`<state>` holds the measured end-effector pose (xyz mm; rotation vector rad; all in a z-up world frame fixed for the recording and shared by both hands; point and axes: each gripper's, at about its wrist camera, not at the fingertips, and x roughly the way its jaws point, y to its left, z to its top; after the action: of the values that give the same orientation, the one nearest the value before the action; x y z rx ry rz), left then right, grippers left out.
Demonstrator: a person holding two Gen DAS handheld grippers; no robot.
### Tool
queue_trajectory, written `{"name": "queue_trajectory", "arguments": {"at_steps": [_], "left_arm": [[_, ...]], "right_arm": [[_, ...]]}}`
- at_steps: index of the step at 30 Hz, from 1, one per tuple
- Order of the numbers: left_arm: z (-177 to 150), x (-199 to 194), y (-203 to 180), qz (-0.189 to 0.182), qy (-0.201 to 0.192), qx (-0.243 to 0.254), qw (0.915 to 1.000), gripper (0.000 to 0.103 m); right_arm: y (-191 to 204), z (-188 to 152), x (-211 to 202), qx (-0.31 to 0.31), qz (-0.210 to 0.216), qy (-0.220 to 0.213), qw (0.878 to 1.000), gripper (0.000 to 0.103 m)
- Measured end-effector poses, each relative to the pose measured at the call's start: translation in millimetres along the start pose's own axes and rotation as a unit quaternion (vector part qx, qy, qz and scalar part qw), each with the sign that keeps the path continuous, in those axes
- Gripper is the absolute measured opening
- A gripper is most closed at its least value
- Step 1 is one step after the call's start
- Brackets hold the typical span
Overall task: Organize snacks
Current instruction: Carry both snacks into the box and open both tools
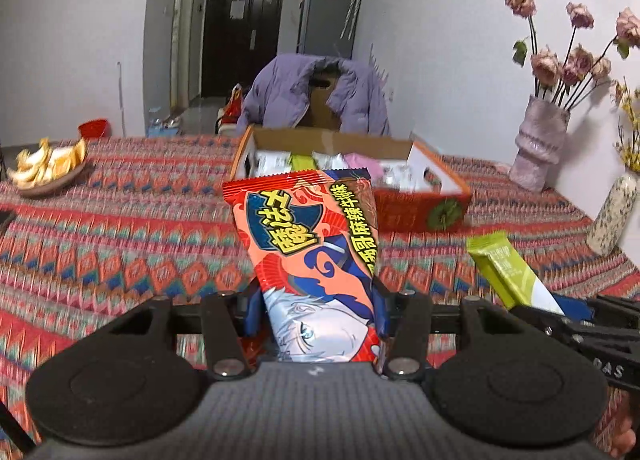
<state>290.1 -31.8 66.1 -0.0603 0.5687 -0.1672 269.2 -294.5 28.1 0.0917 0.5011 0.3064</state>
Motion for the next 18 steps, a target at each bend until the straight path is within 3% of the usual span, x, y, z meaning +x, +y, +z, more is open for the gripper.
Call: {"name": "queue_trajectory", "arguments": {"at_steps": [7,12,16,18], "left_arm": [[64.7,56.9,-1.6,-0.01,-0.015,0.006,0.9998,0.051],[113.7,132.5,-6.5,-0.047,0.029,-0.012,0.9984,0.051],[146.6,204.1,-11.3,-0.072,0.078,-0.029,0.9939,0.051],[157.8,244.3,-17.6,-0.062,0.1,-0.029,0.9926,0.051]], "right_arm": [[-24.5,66.0,31.5,-0.013,0.014,-0.02,1.0,0.038],[-54.0,117.9,92.6,0.0,0.014,-0.013,1.0,0.038],[-74.7,149.1,170.1,-0.01,-0.028,0.022,0.999,0.038],[-86.0,160.1,210.2,-0.003,-0.047,0.046,0.998,0.038]]}}
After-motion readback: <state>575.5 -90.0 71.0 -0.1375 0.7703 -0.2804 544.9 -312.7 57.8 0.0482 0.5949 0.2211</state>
